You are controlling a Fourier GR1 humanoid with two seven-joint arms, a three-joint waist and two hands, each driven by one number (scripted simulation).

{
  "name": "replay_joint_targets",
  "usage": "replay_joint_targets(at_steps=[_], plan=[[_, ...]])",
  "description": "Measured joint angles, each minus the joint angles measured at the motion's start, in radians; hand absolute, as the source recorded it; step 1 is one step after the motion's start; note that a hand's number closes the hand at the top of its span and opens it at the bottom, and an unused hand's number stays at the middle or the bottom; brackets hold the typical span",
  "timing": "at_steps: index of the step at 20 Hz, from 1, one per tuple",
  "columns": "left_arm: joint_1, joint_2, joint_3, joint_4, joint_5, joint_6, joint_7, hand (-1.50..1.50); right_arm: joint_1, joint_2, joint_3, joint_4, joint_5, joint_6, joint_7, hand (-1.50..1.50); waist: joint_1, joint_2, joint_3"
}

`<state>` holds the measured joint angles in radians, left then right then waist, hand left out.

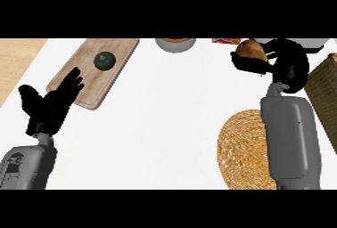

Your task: Pick the pear from the placemat and place it in the basket

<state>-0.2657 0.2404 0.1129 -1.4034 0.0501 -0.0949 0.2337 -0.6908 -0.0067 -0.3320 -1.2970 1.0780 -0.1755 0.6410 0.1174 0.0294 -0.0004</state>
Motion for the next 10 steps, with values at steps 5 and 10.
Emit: replay_joint_targets(at_steps=[5, 10], plan=[[-0.026, -0.004, -0.011, 0.008, -0.009, 0.003, 0.009, 0.0, -0.221, 0.005, 0.004, 0.098, 0.186, -0.183, 0.22, 1.5, 0.012, 0.002, -0.004], [-0.035, -0.006, -0.009, 0.016, -0.013, 0.011, 0.013, 0.0, -0.427, -0.022, -0.017, 0.258, 0.375, -0.226, 0.373, 1.5, -0.001, 0.0, -0.005]])
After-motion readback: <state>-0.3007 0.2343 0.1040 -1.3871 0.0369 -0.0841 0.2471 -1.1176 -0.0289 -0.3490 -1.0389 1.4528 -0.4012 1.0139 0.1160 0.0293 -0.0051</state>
